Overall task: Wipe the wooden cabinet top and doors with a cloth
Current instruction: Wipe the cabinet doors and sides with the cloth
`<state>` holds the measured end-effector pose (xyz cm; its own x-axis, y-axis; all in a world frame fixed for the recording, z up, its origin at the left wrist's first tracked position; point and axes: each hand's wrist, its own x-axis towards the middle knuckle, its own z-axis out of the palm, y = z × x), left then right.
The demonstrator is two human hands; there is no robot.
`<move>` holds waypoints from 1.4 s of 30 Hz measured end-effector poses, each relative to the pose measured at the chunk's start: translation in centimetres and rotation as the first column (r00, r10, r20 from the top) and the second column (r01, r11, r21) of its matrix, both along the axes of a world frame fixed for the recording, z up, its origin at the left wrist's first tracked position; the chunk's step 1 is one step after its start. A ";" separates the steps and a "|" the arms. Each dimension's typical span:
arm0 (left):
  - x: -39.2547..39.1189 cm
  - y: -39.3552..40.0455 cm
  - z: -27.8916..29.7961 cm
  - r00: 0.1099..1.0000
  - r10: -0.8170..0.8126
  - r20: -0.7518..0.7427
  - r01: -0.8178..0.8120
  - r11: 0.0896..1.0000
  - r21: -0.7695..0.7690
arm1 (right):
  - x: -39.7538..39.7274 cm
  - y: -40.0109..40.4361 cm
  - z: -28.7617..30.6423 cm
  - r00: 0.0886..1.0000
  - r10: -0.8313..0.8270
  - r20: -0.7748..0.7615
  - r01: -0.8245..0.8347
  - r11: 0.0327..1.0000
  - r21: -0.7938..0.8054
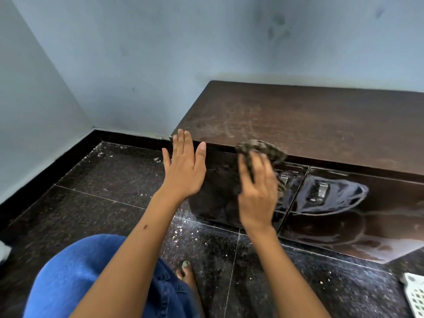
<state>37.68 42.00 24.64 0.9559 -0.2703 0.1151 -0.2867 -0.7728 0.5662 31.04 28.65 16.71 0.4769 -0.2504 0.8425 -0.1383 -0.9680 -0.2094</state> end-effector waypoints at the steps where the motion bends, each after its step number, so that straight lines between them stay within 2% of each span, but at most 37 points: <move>1: -0.1 0.2 -0.1 0.999 0.005 -0.036 -0.007 0.999 -0.053 | -0.5 -0.7 -0.5 0.999 -0.041 0.026 0.040 0.999 0.031; 4: -0.5 0.6 -0.5 0.992 -0.002 -0.130 -0.033 0.964 -0.264 | -0.7 -1.0 -1.0 0.998 -0.053 0.035 0.051 0.997 0.058; 7: 0.2 1.1 -0.5 0.974 0.037 -0.224 -0.138 0.879 -0.456 | 1.4 1.5 0.0 0.998 0.067 0.001 -0.067 0.998 -0.020; 9: 0.8 1.2 -0.3 0.949 0.073 -0.307 -0.241 0.797 -0.554 | 3.3 4.0 0.9 0.982 0.172 -0.079 -0.178 0.981 -0.083; 12: 1.0 1.4 0.3 0.908 0.091 -0.408 -0.376 0.605 -0.702 | 5.6 7.0 1.9 0.954 0.257 -0.157 -0.274 0.956 -0.102; 14: 1.1 1.8 0.6 0.883 0.087 -0.461 -0.433 0.525 -0.732 | 6.1 7.6 2.1 0.948 0.262 -0.181 -0.287 0.950 -0.123; 21: 2.1 3.5 0.6 0.818 0.146 -0.557 -0.554 0.462 -0.692 | 3.1 2.9 -0.6 0.998 0.055 -0.015 -0.057 0.984 -0.166; 25: 1.6 3.3 0.6 0.816 0.134 -0.563 -0.548 0.491 -0.677 | 4.6 4.0 0.0 0.995 0.091 -0.042 -0.099 0.962 -0.255; 31: 0.8 3.0 0.9 0.851 0.148 -0.504 -0.498 0.531 -0.686 | 8.5 8.5 2.8 0.942 0.271 -0.196 -0.327 0.871 -0.368; 36: 0.0 2.1 0.4 0.924 0.171 -0.342 -0.355 0.718 -0.599 | 5.8 4.5 2.8 0.961 0.188 -0.205 -0.266 0.833 -0.484; 39: -1.2 0.5 -0.2 0.979 0.091 -0.180 -0.176 0.821 -0.543 | 2.2 -0.3 2.1 0.976 0.130 -0.175 -0.204 0.824 -0.528; 42: -2.3 -1.1 -0.8 0.999 0.029 0.039 -0.012 0.922 -0.387 | -1.1 -4.8 1.8 0.983 0.071 -0.170 -0.154 0.820 -0.550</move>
